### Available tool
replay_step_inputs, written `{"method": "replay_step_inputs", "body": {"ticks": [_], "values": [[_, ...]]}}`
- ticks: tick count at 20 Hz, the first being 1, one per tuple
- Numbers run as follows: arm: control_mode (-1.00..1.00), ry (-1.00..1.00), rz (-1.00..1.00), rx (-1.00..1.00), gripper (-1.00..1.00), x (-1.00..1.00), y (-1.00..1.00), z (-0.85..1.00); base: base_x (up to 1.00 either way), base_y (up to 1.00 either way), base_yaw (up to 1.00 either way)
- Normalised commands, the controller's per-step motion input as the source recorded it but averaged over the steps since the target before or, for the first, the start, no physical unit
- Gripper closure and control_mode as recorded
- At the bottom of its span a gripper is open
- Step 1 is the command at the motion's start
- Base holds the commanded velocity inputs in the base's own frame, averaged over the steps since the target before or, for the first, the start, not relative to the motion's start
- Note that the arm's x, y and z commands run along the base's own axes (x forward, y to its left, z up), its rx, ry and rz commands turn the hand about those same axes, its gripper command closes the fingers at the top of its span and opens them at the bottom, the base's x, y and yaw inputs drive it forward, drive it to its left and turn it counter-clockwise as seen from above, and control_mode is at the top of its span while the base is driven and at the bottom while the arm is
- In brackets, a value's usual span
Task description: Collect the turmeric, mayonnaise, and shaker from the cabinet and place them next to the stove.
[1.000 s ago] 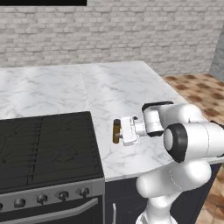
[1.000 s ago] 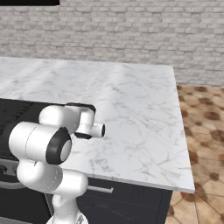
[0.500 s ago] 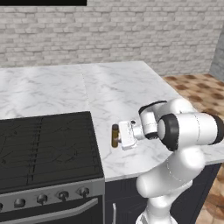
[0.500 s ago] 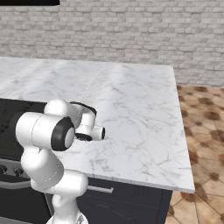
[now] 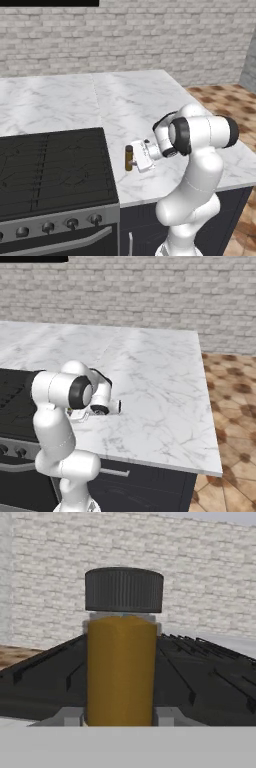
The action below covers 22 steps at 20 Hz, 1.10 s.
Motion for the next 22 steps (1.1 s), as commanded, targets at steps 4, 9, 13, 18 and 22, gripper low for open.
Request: {"method": "replay_step_inputs", "body": {"ticks": [4, 9, 13, 18, 22], "values": [[-1.0, 0.0, 0.09, 0.04, 1.0, 0.05, 0.07, -0.35, 0.0, 0.0, 0.0], [-1.0, 0.0, 0.08, 0.03, 1.0, 0.06, 0.1, -0.37, 0.0, 0.0, 0.0], [-1.0, 0.0, 0.06, 0.0, -1.0, 0.0, 0.06, -0.28, 0.0, 0.0, 0.0], [-1.0, 0.0, 0.03, 0.0, -1.0, -0.03, 0.0, -0.04, 0.0, 0.0, 0.0], [-1.0, 0.0, 0.0, 0.0, -1.0, -0.01, 0.0, 0.05, 0.0, 0.0, 0.0]]}}
